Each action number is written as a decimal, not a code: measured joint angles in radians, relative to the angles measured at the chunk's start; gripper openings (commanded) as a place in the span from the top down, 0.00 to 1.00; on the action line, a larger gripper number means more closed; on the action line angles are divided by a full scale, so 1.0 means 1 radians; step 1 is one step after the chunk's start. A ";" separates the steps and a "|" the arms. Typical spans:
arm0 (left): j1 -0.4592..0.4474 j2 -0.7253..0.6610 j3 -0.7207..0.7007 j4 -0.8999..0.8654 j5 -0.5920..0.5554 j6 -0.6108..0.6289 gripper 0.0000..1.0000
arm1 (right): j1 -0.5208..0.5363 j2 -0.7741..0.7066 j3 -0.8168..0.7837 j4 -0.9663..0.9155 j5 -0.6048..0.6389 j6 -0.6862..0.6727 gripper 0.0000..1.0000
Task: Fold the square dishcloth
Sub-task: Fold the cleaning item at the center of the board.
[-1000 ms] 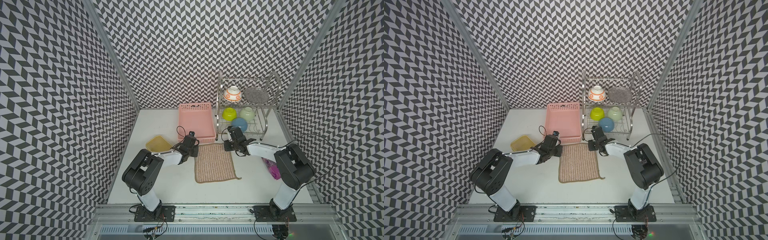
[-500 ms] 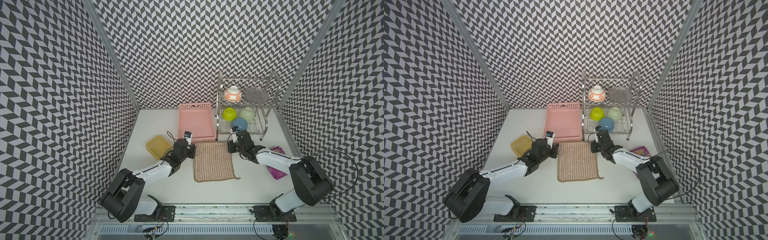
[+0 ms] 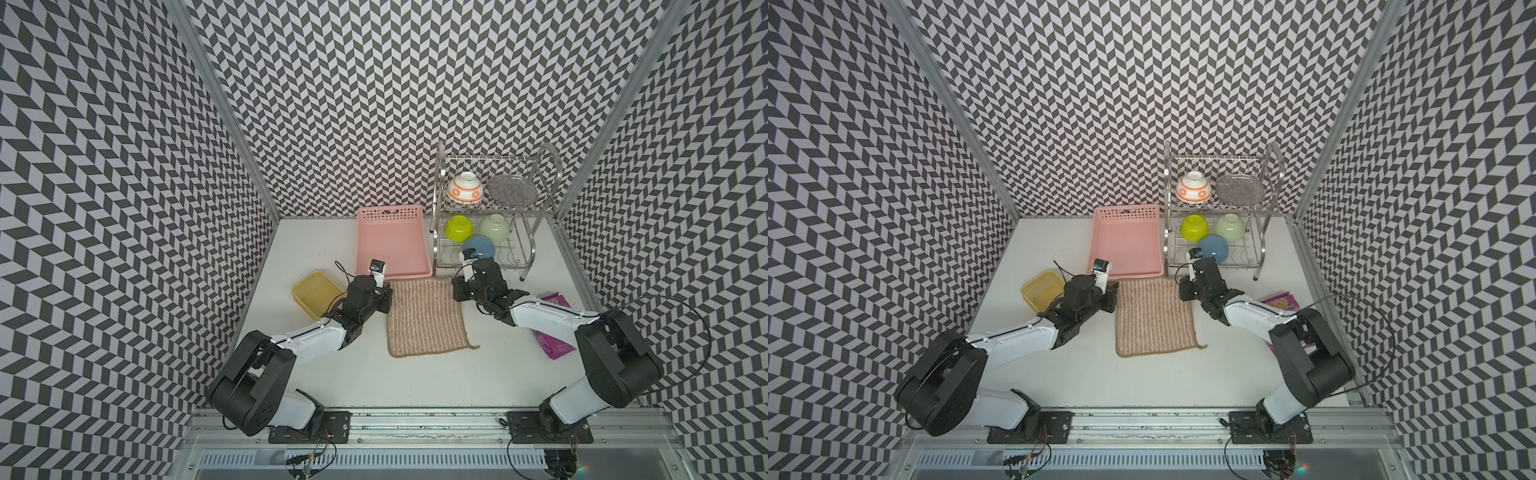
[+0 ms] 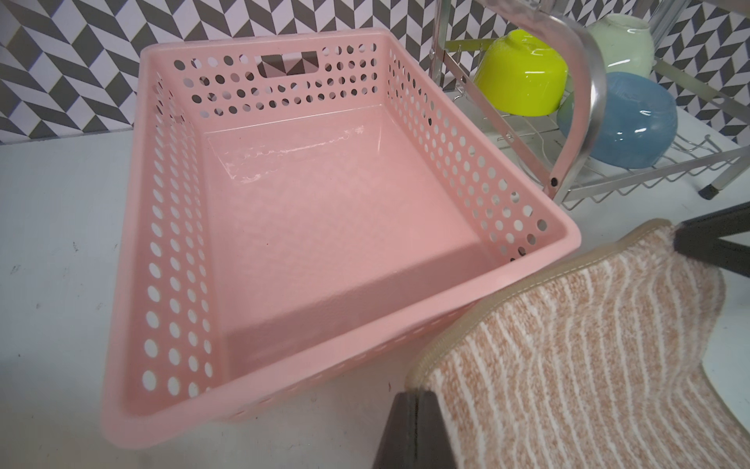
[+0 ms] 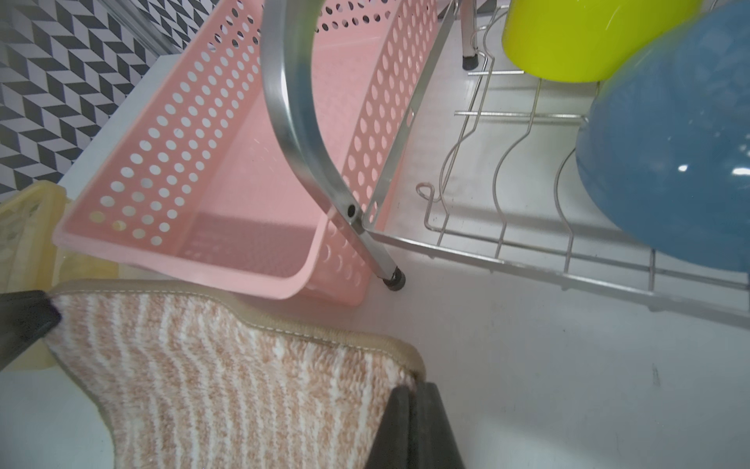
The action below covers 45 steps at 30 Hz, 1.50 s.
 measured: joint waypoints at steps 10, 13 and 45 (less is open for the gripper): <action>0.000 -0.151 -0.163 0.027 0.082 -0.055 1.00 | 0.030 -0.197 -0.188 0.038 -0.061 0.051 0.91; -0.007 -0.199 -0.213 0.043 0.112 -0.084 1.00 | 0.059 -0.240 -0.217 0.042 -0.064 0.063 0.91; -0.173 -0.370 -0.452 0.032 0.128 -0.363 0.49 | 0.172 -0.436 -0.428 -0.029 0.019 0.295 0.60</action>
